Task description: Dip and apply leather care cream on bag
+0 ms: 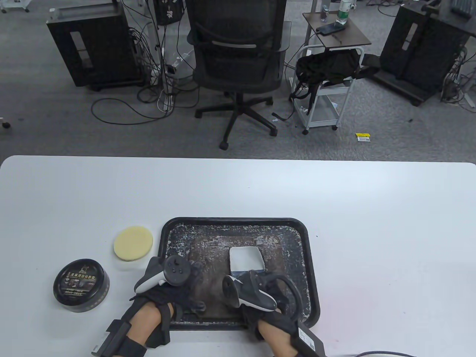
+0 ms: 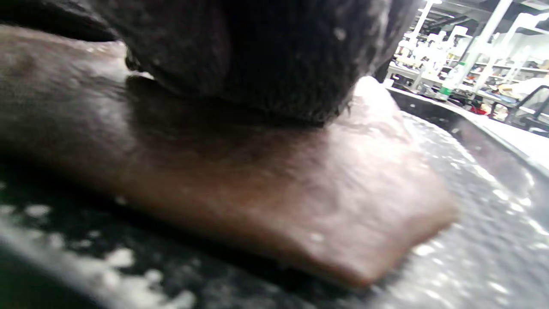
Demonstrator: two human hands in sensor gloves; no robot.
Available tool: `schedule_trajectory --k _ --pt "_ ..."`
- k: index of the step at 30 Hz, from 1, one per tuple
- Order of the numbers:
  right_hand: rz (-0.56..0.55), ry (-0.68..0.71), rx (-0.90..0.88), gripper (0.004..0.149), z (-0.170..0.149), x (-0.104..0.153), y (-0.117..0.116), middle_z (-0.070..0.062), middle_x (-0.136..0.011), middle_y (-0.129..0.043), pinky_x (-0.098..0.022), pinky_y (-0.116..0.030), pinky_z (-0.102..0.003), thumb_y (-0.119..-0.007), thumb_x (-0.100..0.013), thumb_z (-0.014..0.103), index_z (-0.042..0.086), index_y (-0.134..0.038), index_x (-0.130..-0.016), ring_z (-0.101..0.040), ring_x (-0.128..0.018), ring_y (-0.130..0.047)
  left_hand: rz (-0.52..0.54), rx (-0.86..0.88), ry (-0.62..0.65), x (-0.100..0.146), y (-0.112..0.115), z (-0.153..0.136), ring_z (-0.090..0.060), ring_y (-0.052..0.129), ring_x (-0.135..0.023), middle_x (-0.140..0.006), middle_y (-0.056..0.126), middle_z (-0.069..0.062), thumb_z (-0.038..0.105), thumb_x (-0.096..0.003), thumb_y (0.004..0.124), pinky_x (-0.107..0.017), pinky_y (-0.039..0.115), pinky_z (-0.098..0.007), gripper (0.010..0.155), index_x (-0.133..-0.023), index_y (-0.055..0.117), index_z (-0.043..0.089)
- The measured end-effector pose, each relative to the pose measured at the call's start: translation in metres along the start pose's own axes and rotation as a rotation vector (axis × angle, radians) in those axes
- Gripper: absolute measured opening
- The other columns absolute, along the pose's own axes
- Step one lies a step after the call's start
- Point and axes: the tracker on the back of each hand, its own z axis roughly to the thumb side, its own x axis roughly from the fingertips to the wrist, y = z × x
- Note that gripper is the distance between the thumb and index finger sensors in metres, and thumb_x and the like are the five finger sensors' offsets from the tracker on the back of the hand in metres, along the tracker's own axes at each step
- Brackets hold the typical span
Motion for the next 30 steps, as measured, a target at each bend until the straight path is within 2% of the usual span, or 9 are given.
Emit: schedule_trajectory --k 6,14,30 --pt "-0.026 0.059 -0.006 0.058 0.022 -0.004 0.003 -0.009 -0.099 -0.078 -0.068 -0.068 -0.051 -0.082 -0.043 0.028 0.024 -0.073 -0.1 -0.034 -0.088 -0.085 0.001 0.004 0.001 0.0 0.0 0.0 -0.023 0.008 -0.105 -0.107 0.006 0.005 0.059 -0.0361 0.081 -0.075 0.008 -0.053 0.105 -0.091 -0.004 0.035" --pt "-0.046 0.152 -0.091 0.059 0.045 -0.009 0.004 -0.006 -0.103 -0.073 -0.07 -0.065 -0.051 -0.081 -0.044 0.028 0.027 -0.07 -0.102 -0.034 -0.092 -0.079 0.002 0.005 0.001 0.0 0.0 -0.001 -0.023 0.008 -0.105 -0.107 0.006 0.005 0.059 -0.0361 0.081 -0.075 0.008 -0.053 0.107 -0.089 -0.009 0.034" --pt "0.046 0.151 -0.13 0.058 0.007 -0.002 0.002 -0.001 -0.104 -0.071 -0.071 -0.064 -0.052 -0.081 -0.044 0.027 0.031 -0.07 -0.101 -0.031 -0.095 -0.074 -0.005 0.005 -0.002 0.0 -0.001 -0.001 -0.023 0.008 -0.105 -0.107 0.008 0.006 0.059 -0.0359 0.081 -0.075 0.009 -0.053 0.1 -0.097 0.006 0.035"
